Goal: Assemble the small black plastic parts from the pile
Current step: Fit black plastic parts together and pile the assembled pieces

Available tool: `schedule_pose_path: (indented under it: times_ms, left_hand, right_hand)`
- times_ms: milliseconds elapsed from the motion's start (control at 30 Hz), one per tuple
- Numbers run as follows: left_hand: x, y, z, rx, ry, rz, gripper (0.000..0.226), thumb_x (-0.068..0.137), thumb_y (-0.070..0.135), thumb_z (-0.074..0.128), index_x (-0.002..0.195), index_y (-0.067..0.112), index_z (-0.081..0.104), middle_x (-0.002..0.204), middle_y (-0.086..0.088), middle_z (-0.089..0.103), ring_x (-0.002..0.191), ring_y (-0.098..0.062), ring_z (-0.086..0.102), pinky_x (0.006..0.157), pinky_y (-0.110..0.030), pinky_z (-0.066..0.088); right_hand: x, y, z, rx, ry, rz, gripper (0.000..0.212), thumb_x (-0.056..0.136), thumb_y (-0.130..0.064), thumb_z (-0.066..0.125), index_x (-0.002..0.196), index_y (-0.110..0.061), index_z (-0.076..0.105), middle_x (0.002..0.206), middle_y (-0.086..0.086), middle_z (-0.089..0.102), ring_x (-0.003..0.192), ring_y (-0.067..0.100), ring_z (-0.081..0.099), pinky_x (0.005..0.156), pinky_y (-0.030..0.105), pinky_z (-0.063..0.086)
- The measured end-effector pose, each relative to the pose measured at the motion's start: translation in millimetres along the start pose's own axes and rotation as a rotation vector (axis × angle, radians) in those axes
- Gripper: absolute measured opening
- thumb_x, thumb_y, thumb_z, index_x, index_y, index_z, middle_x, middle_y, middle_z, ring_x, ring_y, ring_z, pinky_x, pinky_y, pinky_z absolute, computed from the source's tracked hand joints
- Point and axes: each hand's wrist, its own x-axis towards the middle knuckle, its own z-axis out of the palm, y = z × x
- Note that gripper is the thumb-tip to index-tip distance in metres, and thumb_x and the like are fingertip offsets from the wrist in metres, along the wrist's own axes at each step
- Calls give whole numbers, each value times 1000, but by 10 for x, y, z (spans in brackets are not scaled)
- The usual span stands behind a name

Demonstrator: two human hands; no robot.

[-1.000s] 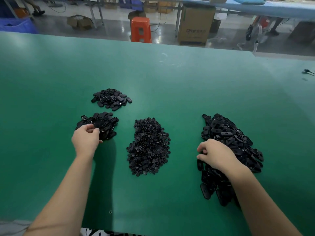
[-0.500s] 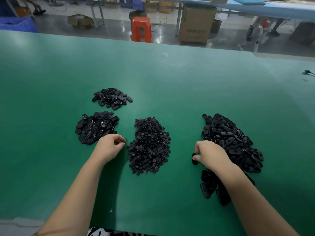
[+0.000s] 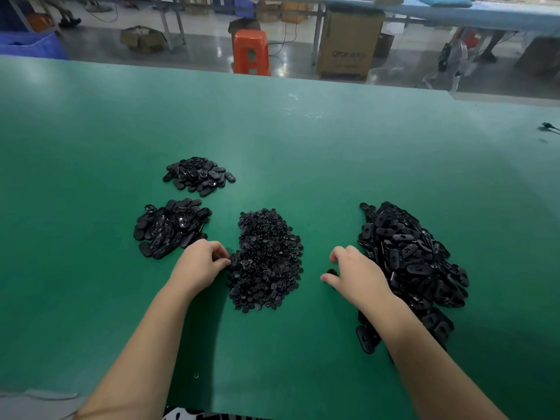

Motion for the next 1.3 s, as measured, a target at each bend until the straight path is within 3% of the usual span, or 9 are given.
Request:
schedule_pose_path:
  times_ms: [167, 300, 400, 533, 667, 767, 900, 1133, 1300]
  left_hand:
    - [-7, -4, -3, 109, -42, 48, 7, 94, 29, 70, 90, 27, 65, 97, 6, 54, 85, -13, 59, 84, -36, 53]
    - [-37, 11, -28, 97, -40, 69, 12, 93, 24, 70, 85, 27, 61, 93, 6, 60, 80, -9, 59, 73, -29, 51]
    - [-75, 77, -30, 33, -18, 90, 14, 94, 20, 68, 85, 28, 61, 87, 13, 63, 67, -6, 58, 58, -22, 45]
    - [-134, 261, -14, -190, 74, 135, 10, 93, 20, 71, 95, 28, 66, 87, 17, 66, 76, 0, 61, 66, -10, 43]
    - [-215, 554, 24, -389, 90, 223, 16, 90, 20, 75, 88, 35, 74, 74, 22, 70, 69, 7, 60, 63, -5, 40]
    - [-278, 779, 67, -604, 51, 248, 15, 90, 19, 76, 85, 33, 78, 65, 24, 66, 57, 7, 55, 57, -5, 38]
    - [-338, 1005, 130, -888, -42, 219, 17, 91, 10, 73, 85, 25, 78, 55, 5, 60, 48, -11, 50, 51, -20, 44]
    - [-387, 1233, 258, -1169, -62, 107, 11, 90, -2, 70, 89, 9, 71, 64, -2, 62, 50, -16, 52, 52, -24, 47]
    - [-423, 1318, 269, -1405, -149, 21, 19, 86, -9, 70, 99, 4, 73, 79, -11, 68, 54, -13, 56, 51, -24, 50]
  right_hand:
    - [6, 1, -5, -33, -66, 18, 39, 98, -36, 62, 130, -17, 50, 123, 5, 60, 105, 25, 62, 85, 37, 52]
    - [11, -36, -19, -56, -32, 5, 36, 97, -22, 52, 133, -20, 53, 120, 2, 63, 103, 24, 63, 83, 36, 53]
    - [25, -47, -12, 101, 3, 23, 40, 96, -14, 50, 134, -22, 59, 118, -1, 68, 105, 20, 65, 83, 30, 52]
    - [-6, -106, -53, 808, 49, 149, 25, 97, -7, 57, 114, -20, 70, 97, 2, 70, 70, 12, 74, 68, 26, 60]
    - [-79, -209, -165, 1361, 47, 207, 11, 96, -2, 64, 101, -9, 70, 102, 18, 73, 78, 20, 77, 65, 25, 61]
    - [-102, -284, -220, 1467, 55, 197, 12, 100, -6, 60, 110, -3, 64, 102, 16, 74, 84, 23, 77, 64, 28, 62]
    - [-115, -360, -262, 1528, 96, 193, 9, 104, -10, 52, 108, -6, 59, 101, 14, 75, 83, 25, 77, 66, 30, 63]
    - [-202, -450, -258, 1632, 177, 98, 5, 99, -2, 59, 97, -5, 55, 85, 12, 76, 80, 28, 76, 67, 28, 61]
    - [-221, -481, -237, 1726, 202, 63, 21, 95, 4, 61, 114, -5, 63, 94, 17, 73, 82, 22, 76, 73, 25, 60]
